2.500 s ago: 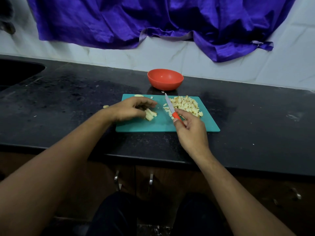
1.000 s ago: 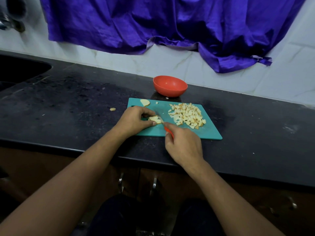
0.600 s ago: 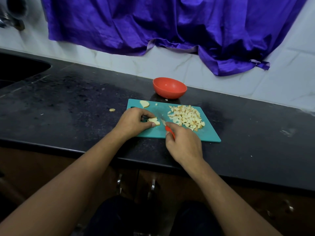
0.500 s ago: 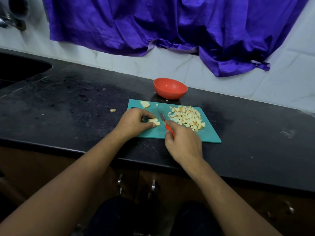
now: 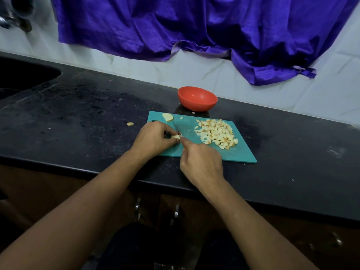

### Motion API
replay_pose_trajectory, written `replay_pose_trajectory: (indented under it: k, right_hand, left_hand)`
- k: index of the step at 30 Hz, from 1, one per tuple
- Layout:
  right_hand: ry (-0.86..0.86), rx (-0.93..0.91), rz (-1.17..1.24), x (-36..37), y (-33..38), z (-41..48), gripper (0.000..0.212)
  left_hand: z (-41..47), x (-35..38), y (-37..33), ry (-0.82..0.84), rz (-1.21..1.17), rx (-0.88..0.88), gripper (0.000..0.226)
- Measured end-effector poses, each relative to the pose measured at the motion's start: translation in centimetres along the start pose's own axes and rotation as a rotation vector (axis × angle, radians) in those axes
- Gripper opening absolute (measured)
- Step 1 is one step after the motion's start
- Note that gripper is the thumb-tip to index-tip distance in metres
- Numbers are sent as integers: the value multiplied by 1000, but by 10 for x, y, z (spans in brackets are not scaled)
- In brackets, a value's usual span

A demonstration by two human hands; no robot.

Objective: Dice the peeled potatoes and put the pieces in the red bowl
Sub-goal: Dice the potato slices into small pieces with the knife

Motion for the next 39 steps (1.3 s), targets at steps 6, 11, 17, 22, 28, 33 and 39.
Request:
replay_pose_trajectory:
  k: [6,11,17,22,28,33,39]
  right_hand:
    - [49,-41,-1,-8,-15,-2,47]
    - [16,88,80,-13,-42,-10,43]
    - [-50,114,174,-18,-30,-3,43]
    - [-47,71,200,-12,-10,-1,43]
    - [-56,40,182,-6,0,2,44]
    - [-36,33,152,-3,3,5,44]
    - [-4,-20,76,-3,4,6,45]
  left_hand:
    - [1,-1,-2,-8,36,-11,24]
    - [0,-2,-3,-4,36,-41,27]
    - [-4,-5,-4,-18,3,-28,40]
    - [-7,-8,-2,-55,-45,-9,35]
    - [-7,-6,1,-56,-62,-14,16]
    - [-6,-6,2,-49,-75,-17,13]
    - [-5,-6,2,-66,-88,-14,8]
Point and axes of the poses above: each hand's wrist, its own z-axis towards the middle knuckle, its own x-axis out of the palm, y = z × x, the point moved 1 cm from there along z, towards the middle knuckle, and after that the axes turned 6 degrees about -y, right-handed, at the moved point
